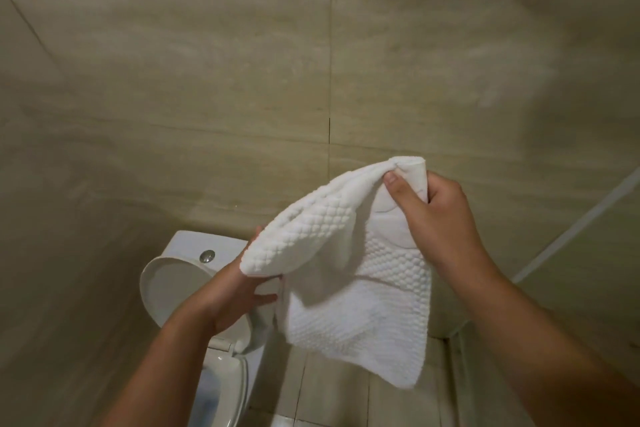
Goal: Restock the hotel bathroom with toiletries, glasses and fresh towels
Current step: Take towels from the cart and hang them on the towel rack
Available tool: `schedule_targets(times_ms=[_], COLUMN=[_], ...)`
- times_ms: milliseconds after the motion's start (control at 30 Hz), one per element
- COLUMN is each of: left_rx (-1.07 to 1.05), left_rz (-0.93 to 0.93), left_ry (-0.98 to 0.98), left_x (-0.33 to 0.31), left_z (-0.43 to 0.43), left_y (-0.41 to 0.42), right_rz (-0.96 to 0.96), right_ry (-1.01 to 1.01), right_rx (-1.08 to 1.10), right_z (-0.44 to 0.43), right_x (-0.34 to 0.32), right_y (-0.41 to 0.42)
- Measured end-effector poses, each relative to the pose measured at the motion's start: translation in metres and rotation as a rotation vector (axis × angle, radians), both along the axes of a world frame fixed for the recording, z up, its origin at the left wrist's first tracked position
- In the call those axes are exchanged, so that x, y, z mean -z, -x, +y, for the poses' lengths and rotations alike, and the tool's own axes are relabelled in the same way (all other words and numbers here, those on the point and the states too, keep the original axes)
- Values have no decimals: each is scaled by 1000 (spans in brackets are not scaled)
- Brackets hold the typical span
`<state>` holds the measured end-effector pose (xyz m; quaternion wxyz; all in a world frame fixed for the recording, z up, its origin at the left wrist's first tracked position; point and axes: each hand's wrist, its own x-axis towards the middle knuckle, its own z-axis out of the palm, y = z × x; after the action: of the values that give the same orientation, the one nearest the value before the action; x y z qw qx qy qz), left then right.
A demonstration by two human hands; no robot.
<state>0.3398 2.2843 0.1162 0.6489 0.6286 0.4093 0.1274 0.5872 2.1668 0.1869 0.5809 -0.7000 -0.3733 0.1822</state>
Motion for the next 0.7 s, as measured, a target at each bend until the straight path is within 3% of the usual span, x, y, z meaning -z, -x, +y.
schedule_targets(times_ms=[100, 200, 367, 500, 700], left_rx=[54, -13, 97, -24, 17], left_rz=[-148, -305, -189, -192, -213], left_ry=[-37, 147, -292, -446, -624], left_x=[-8, -16, -31, -50, -85], left_z=[7, 22, 40, 53, 87], left_y=[5, 5, -14, -39, -58], right_rz=[92, 113, 90, 28, -179], right_ry=[12, 31, 28, 13, 8], right_rx=[45, 86, 123, 87, 52], right_z=[7, 14, 18, 15, 2], right_x=[-7, -11, -18, -31, -53], right_y=[4, 9, 9, 3, -22])
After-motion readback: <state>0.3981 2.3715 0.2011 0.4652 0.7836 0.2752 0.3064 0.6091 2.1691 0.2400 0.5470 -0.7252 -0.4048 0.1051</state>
